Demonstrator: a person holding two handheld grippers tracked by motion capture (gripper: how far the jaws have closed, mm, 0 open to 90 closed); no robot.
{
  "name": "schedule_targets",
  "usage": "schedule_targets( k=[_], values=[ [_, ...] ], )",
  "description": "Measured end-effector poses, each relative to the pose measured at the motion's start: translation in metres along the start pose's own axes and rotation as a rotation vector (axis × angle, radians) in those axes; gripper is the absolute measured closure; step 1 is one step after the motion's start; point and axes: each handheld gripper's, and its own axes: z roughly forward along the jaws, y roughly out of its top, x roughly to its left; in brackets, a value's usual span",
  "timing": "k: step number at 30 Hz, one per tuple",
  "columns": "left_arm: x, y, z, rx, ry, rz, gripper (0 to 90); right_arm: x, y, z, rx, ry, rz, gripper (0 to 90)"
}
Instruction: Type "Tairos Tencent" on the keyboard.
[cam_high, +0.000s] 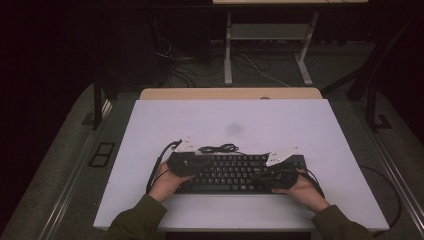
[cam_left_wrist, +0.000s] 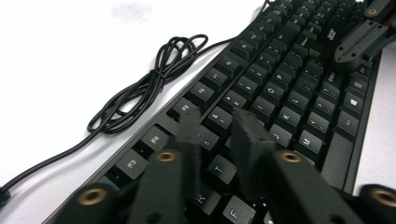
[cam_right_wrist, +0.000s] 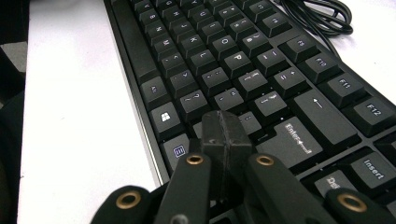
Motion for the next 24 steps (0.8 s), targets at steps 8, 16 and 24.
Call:
schedule_targets(
  k=[8,16,24],
  values=[
    [-0.0005,0.0005,0.0017,0.051,-0.026,0.01,89.4,0.0002,-0.0001,0.0,0.0,-0.001,-0.001,89.4],
    [0.0002,-0.0006,0.0036,0.079,-0.033,0.007,89.5,0.0002,-0.0002,0.0,-0.001,-0.001,-0.001,89.4],
    [-0.0002,-0.0009,0.0044,0.076,-0.033,0.003,89.4,0.0003,-0.0003,0.0,-0.001,-0.002,0.0,89.4]
  ],
)
